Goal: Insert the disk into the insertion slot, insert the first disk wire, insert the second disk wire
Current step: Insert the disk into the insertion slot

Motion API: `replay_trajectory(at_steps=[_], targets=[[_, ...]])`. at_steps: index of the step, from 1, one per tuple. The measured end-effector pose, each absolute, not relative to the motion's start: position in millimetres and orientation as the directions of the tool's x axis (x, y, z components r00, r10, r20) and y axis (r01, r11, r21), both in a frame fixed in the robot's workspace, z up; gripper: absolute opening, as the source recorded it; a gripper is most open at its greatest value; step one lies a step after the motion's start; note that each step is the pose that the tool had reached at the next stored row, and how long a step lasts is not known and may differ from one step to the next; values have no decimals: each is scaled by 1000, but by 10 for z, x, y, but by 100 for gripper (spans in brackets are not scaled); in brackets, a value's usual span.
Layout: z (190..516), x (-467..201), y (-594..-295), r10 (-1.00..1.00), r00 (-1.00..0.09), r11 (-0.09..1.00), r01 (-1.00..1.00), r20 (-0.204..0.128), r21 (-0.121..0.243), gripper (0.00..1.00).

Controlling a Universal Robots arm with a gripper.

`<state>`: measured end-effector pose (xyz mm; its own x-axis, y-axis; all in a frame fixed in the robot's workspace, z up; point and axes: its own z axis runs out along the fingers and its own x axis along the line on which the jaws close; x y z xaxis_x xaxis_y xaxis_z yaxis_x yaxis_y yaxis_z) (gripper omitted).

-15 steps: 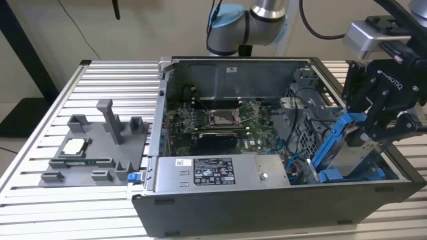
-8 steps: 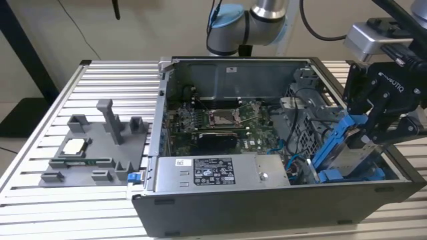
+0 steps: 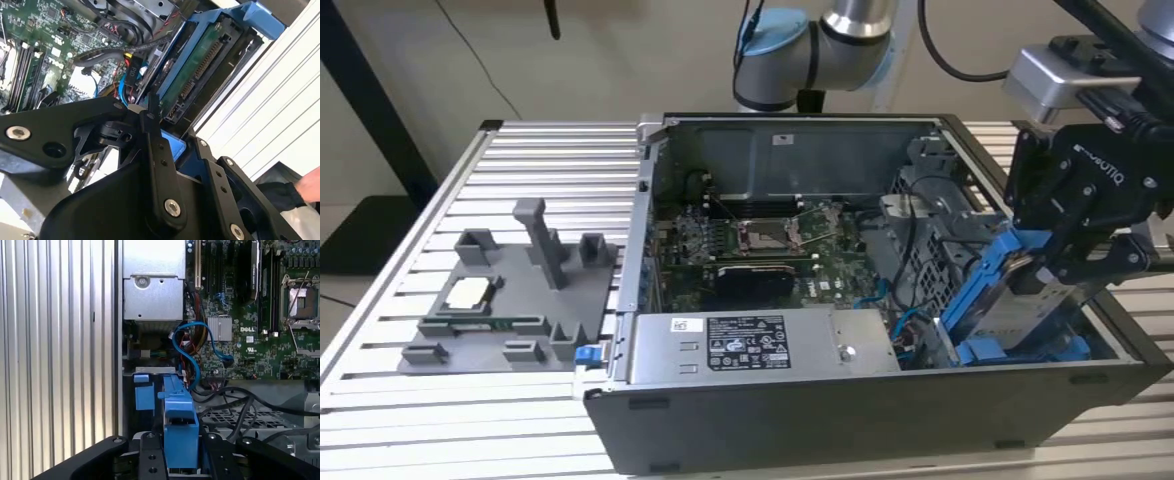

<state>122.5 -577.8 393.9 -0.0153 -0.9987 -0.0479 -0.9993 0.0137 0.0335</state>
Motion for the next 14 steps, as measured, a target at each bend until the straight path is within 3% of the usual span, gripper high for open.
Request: replay_trajectory(at_steps=[6, 7, 9, 14], targets=[[3932, 1213, -5779, -999, -16, 14, -999, -48, 33, 34], [3947, 1213, -5779, -999, -16, 14, -999, -48, 33, 40], [3993, 1213, -5773, -999, -16, 15, -999, -48, 33, 40], [3981, 1209, -5659, -997, -16, 14, -1000, -70, 24, 40]])
